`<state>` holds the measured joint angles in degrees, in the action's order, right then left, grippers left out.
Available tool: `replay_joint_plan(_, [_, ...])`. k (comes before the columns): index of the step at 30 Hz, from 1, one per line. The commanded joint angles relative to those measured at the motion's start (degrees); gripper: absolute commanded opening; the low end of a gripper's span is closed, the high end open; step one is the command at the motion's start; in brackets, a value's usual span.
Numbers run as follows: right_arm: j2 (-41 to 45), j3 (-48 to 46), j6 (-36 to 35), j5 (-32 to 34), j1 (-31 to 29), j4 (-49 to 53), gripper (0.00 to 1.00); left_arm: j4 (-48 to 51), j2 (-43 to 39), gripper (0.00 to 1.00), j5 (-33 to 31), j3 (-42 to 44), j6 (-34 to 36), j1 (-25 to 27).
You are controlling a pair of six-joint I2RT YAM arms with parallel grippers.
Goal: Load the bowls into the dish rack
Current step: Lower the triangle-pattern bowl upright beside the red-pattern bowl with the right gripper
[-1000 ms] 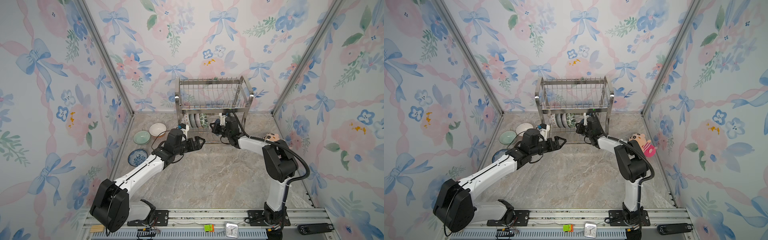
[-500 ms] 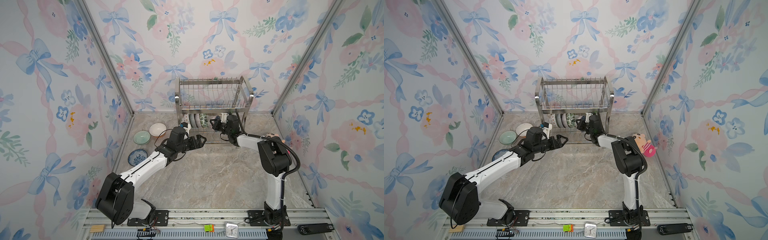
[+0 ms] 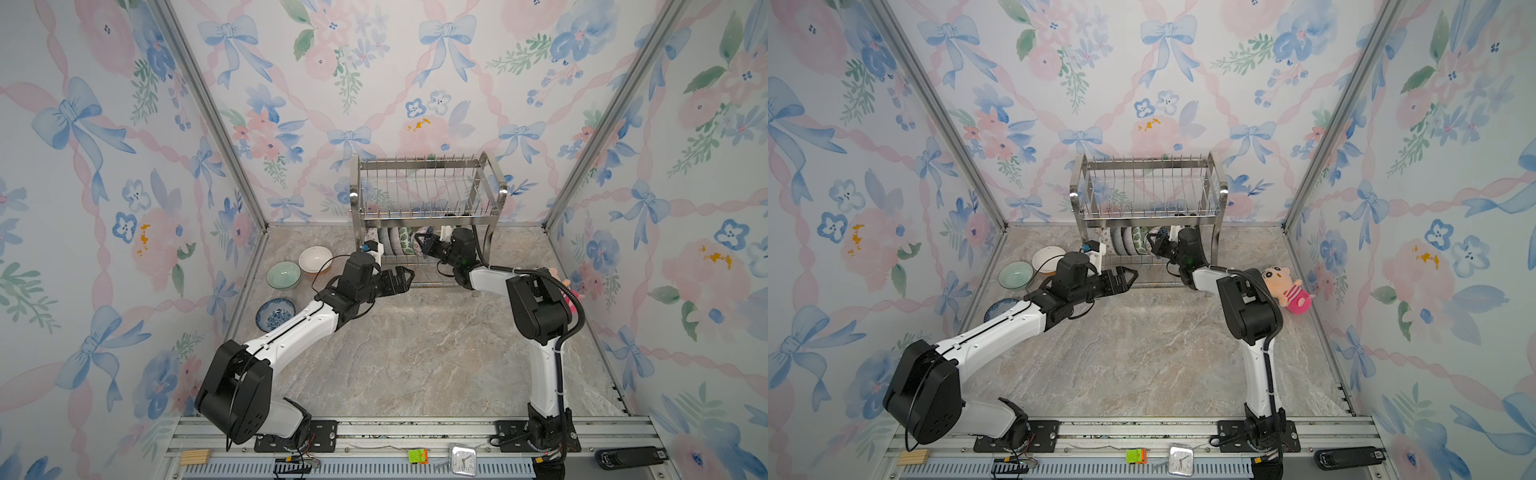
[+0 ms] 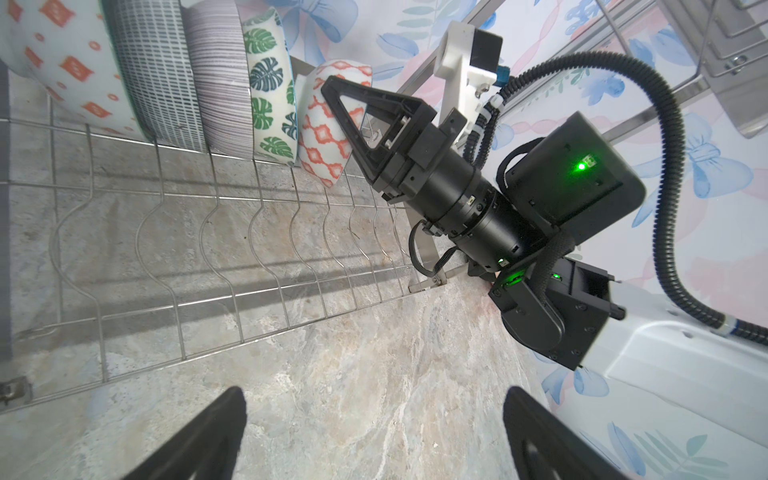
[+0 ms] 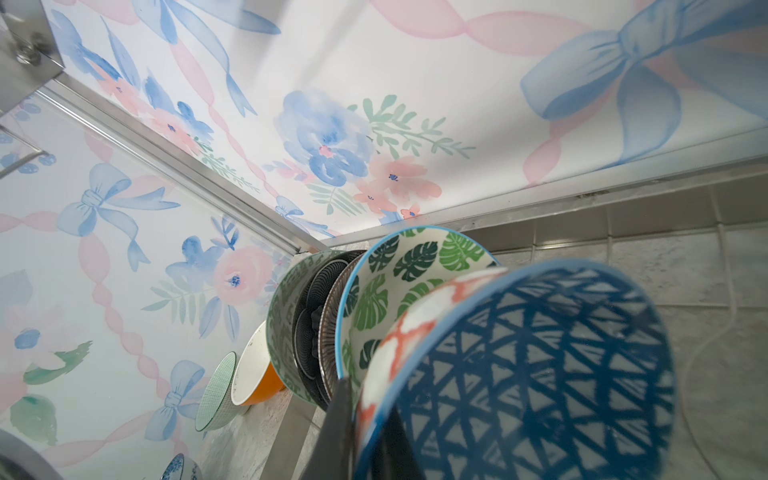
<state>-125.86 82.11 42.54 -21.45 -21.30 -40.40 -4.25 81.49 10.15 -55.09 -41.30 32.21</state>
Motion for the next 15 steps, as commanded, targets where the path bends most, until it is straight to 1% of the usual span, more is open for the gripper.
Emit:
replay_joint_plan(1, [-1.2,3.5,1.1,-2.2,0.9,-6.0,0.00,-1.0,1.3,0.98,-4.6,-2.1,3.8,1.0])
replay_joint_plan(6, [-2.9,5.1,2.1,-3.1,1.2,-6.4,0.00,-0.8,2.6,0.98,-6.3,-3.4,5.1,1.7])
replay_joint_plan(15, [-5.4,7.4,3.6,-5.8,1.5,-8.4,0.00,-1.0,2.6,0.98,-10.1,-3.5,8.2,3.0])
